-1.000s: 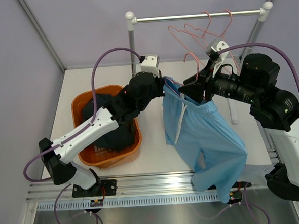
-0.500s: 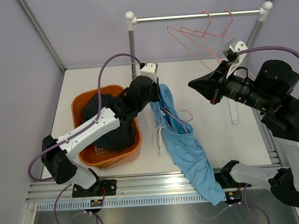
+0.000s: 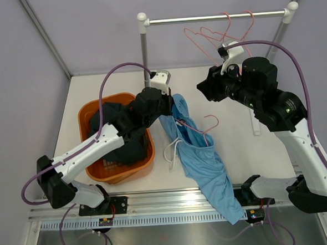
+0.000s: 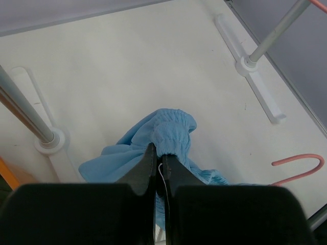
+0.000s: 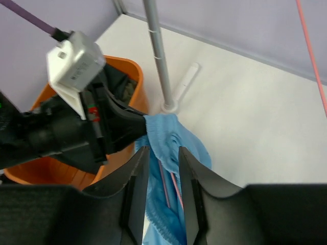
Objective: Remove the shorts from the hanger
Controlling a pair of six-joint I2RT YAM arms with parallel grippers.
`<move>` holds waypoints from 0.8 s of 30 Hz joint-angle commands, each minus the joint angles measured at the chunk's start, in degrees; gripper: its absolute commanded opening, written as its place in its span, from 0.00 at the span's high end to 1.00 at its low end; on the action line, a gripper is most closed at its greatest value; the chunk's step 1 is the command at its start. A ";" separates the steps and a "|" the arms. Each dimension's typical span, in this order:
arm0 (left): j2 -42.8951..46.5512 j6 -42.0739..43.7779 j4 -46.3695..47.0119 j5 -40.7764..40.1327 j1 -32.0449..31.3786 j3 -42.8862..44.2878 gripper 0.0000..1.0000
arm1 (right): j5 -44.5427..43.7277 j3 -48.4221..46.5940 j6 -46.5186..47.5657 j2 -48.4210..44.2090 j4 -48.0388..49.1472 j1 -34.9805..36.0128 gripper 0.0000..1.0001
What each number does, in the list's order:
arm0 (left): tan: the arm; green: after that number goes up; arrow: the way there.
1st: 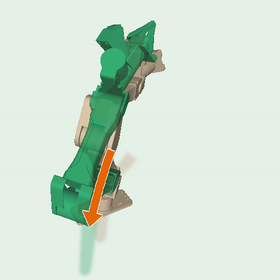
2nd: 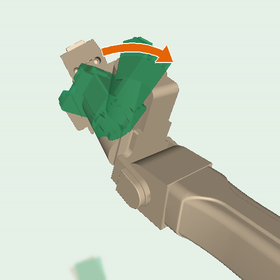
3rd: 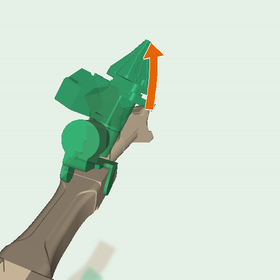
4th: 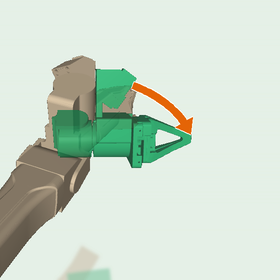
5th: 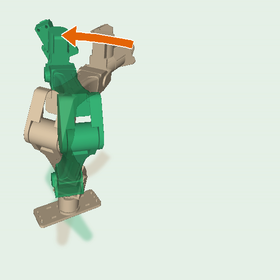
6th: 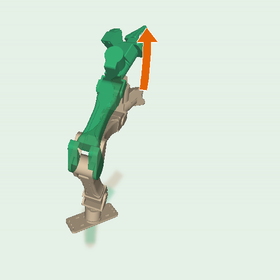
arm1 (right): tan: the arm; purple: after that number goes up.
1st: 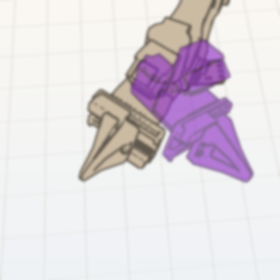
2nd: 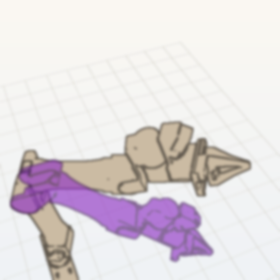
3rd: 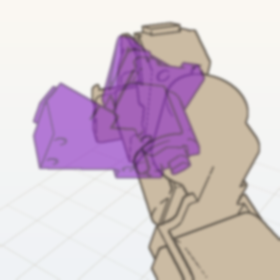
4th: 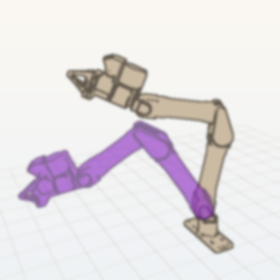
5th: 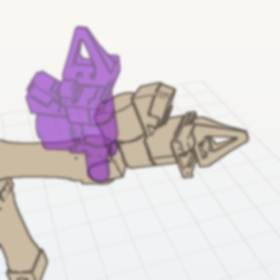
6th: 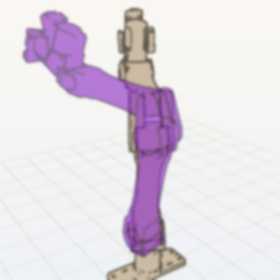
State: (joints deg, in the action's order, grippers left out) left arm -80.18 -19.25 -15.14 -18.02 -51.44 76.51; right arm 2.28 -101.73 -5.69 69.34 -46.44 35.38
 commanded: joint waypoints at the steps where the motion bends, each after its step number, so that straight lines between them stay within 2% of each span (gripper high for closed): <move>1: 1.78 0.70 3.09 -1.67 -0.06 1.81 1.00 | -7.28 4.60 -0.46 -4.56 0.99 0.40 0.57; 11: 2.22 0.96 2.39 -2.19 -0.06 1.01 1.00 | -2.90 26.21 -7.22 -17.12 1.35 0.40 0.45; 15: 2.22 1.05 2.30 -2.28 -0.06 1.01 1.00 | -2.81 31.50 -8.98 -19.59 3.01 0.40 0.42; 24: 2.31 1.49 2.30 -2.28 -0.06 1.18 1.00 | -5.27 39.85 -11.44 -20.12 5.91 0.40 0.42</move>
State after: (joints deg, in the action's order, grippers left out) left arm -80.18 -18.70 -16.69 -18.83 -51.46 76.49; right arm -1.15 -63.33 -15.49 49.76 -43.92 35.38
